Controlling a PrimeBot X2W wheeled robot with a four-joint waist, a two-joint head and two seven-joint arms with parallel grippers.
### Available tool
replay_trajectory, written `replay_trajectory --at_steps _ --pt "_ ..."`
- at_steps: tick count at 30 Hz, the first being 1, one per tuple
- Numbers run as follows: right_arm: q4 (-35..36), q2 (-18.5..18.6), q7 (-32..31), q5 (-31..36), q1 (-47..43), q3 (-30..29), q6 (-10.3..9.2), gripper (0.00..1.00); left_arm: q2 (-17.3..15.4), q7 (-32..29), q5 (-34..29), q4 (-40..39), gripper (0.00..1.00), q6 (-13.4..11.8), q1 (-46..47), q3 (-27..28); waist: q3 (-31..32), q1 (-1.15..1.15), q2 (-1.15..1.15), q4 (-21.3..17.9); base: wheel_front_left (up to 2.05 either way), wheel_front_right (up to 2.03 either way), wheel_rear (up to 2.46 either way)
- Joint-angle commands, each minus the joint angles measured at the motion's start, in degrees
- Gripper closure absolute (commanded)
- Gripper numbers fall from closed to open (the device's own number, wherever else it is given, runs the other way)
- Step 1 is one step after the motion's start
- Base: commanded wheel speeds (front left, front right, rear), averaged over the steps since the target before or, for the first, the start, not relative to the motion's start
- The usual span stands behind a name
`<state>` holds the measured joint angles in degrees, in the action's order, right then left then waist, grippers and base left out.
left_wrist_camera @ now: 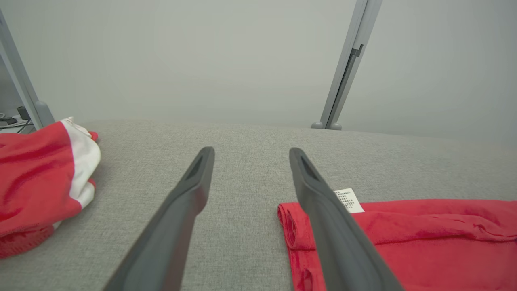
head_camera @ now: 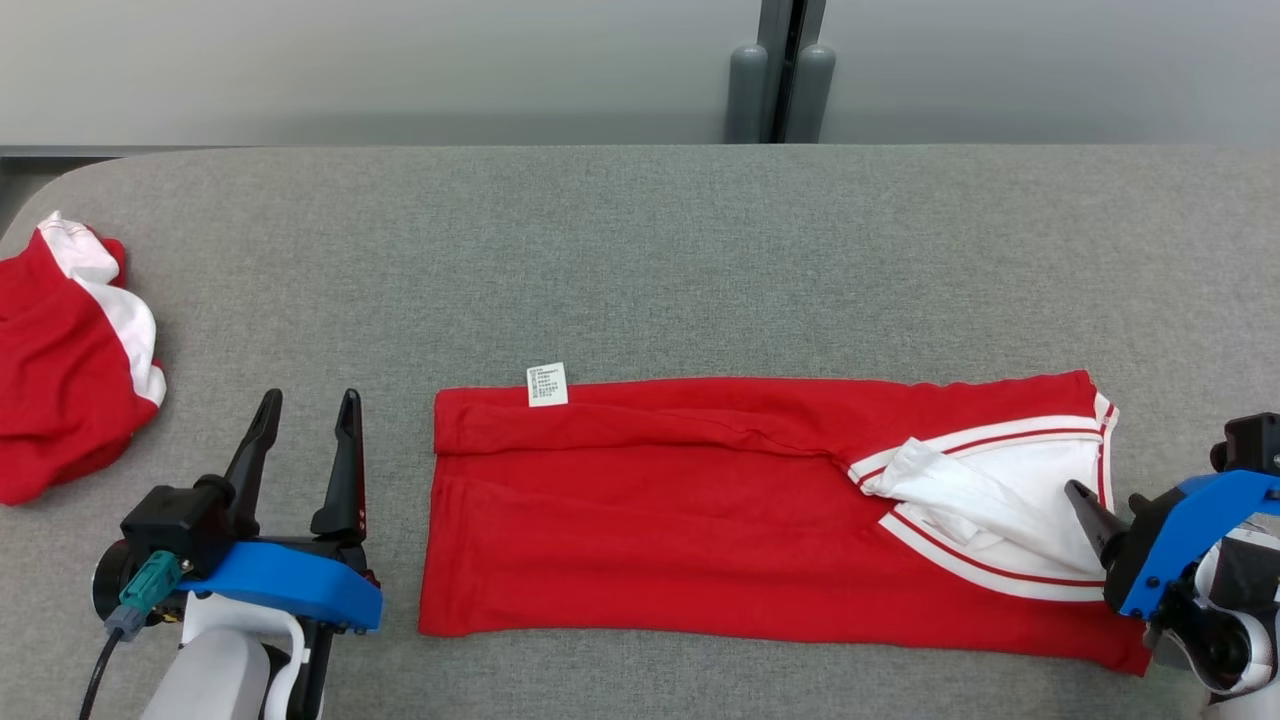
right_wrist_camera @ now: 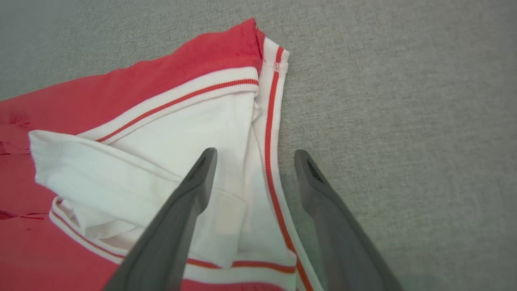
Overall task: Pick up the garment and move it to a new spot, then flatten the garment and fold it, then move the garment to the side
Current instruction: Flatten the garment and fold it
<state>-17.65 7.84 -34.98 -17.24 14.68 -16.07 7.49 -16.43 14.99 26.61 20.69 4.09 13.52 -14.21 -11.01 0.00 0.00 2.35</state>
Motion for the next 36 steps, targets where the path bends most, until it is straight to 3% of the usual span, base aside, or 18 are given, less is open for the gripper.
replay_trajectory --at_steps 1,10,11,12,13,16,22,30,36 --pt "-0.41 0.09 0.12 -0.07 0.87 -0.10 0.01 0.00 0.08 0.26 -0.40 0.11 0.00 0.31 0.86 -0.05 -0.09 0.00 0.00 0.11 0.00 0.00 0.00" --pt "-7.08 -0.79 -4.18 0.76 3.11 1.95 0.01 0.00 0.68 0.26 -0.97 0.44 0.00 0.70 1.08 -0.03 -0.81 0.00 0.00 0.49 0.00 0.00 0.00" --pt "-7.21 -0.70 -4.32 0.94 2.98 2.68 0.01 0.25 0.73 0.26 -1.02 0.42 0.00 0.75 1.15 -0.05 -0.88 0.00 0.00 0.48 0.00 0.00 0.00" --pt "-7.06 -0.64 -4.00 0.55 2.90 3.44 0.05 0.84 0.78 0.26 -1.08 0.39 0.00 0.83 1.23 -0.07 -0.97 0.00 0.00 0.49 0.00 0.00 0.00" --pt "-6.87 -0.67 -3.50 0.06 2.74 4.03 0.08 1.00 0.80 0.26 -1.05 0.43 0.00 0.81 1.31 -0.06 -1.07 0.00 0.00 0.47 0.00 0.00 0.00" --pt "-6.09 -0.56 -2.06 -2.02 2.27 5.45 0.07 1.00 0.77 0.26 -0.95 0.63 0.00 0.98 1.39 0.18 -1.25 0.00 0.00 0.15 0.00 0.00 0.00" --pt "-2.57 3.62 -0.74 -4.18 2.47 4.64 0.00 1.00 0.65 0.26 -1.34 0.51 0.00 1.21 1.42 0.68 -1.20 0.00 0.00 -0.91 0.00 0.00 0.00" --pt "4.22 9.44 -3.49 -1.17 0.42 -3.81 0.01 1.00 0.84 0.26 -1.73 0.24 0.00 1.35 1.19 0.97 -0.93 0.00 0.00 -2.07 0.00 0.00 0.00" --pt "9.29 10.54 -6.92 1.35 0.16 -8.33 0.01 1.00 0.62 0.26 -2.26 0.23 0.00 1.54 1.49 0.63 -0.35 0.00 0.00 -2.62 0.00 0.00 0.00"
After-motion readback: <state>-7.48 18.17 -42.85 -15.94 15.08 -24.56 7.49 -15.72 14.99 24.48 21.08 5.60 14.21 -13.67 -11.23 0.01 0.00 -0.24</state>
